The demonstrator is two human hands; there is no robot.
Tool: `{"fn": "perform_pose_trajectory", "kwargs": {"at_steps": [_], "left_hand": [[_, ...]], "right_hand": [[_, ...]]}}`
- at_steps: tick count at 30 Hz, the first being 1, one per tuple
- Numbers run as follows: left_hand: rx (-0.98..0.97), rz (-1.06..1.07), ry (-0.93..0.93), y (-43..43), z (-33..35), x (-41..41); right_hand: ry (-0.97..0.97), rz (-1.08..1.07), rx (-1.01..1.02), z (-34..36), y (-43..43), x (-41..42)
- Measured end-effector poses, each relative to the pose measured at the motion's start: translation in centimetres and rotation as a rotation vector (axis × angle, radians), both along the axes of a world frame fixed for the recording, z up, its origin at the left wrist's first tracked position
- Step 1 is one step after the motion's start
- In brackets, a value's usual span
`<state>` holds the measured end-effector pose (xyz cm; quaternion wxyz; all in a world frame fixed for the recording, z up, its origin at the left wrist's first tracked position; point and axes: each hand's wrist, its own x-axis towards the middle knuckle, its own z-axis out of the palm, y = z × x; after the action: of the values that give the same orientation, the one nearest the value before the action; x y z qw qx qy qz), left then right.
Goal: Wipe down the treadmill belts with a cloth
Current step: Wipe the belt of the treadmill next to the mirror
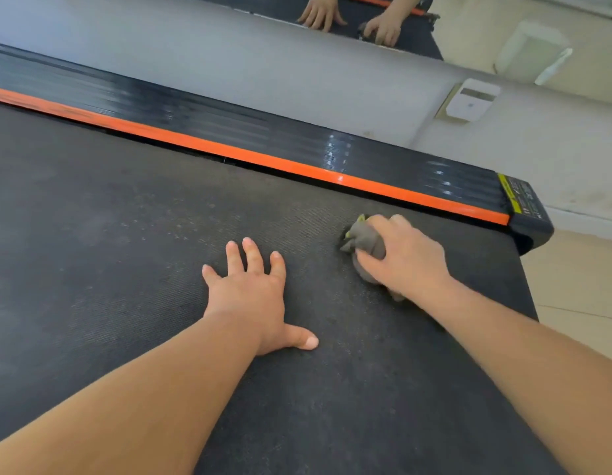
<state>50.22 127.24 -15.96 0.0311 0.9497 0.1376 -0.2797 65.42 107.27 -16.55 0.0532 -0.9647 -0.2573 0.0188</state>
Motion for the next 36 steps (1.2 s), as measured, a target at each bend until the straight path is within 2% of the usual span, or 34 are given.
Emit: {"fn": "perform_pose_trajectory", "kwargs": {"at_steps": [3, 5, 9, 13, 16, 18, 20, 22, 24, 26, 29, 32, 34, 36], "left_hand": [[0.007, -0.004, 0.001, 0.1, -0.1, 0.1], [0.004, -0.003, 0.002, 0.2, -0.1, 0.2], [-0.004, 0.003, 0.005, 0.0, 0.3, 0.2], [-0.072, 0.01, -0.005, 0.9, 1.4, -0.5], [-0.154, 0.041, -0.125, 1.7, 2.1, -2.1], [-0.159, 0.031, -0.221, 1.4, 2.5, -4.2], [-0.193, -0.004, -0.248, 0.9, 2.7, -6.5], [-0.26, -0.008, -0.224, 0.6, 3.0, -8.6], [-0.268, -0.039, -0.225, 0.6, 3.2, -10.1], [-0.26, -0.049, -0.246, 0.8, 3.2, -11.0], [-0.302, 0.076, -0.268, 1.3, 3.6, -11.2], [-0.289, 0.193, -0.309, 2.0, 3.8, -11.3], [-0.275, 0.204, -0.31, 2.0, 3.7, -11.7], [-0.302, 0.205, -0.316, 0.9, 3.8, -12.1]], "right_hand": [[-0.024, -0.406, 0.121, -0.7, 1.2, 4.0], [-0.074, -0.463, 0.136, -1.2, 2.7, 2.8], [-0.027, -0.245, 0.152, -1.2, 3.6, -4.9], [0.029, -0.003, 0.094, -0.2, -0.2, -14.9], [0.137, 0.007, 0.003, 0.6, -6.5, -18.5], [0.131, -0.14, -0.073, 1.2, -10.4, -17.6], [0.127, -0.395, -0.065, 1.6, -11.8, -15.5], [0.132, -0.694, 0.047, 1.4, -9.9, -13.7], [0.111, -0.83, 0.136, 0.9, -5.0, -13.7], [0.04, -0.707, 0.145, 0.7, 1.6, -15.8], [-0.046, -0.202, 0.156, -0.1, 8.9, -20.4], [0.104, 0.254, 0.202, -0.3, 7.9, -20.3], [0.145, 0.253, 0.105, 0.3, 4.2, -16.8], [0.132, -0.036, 0.026, 0.8, -1.0, -13.0]]}}
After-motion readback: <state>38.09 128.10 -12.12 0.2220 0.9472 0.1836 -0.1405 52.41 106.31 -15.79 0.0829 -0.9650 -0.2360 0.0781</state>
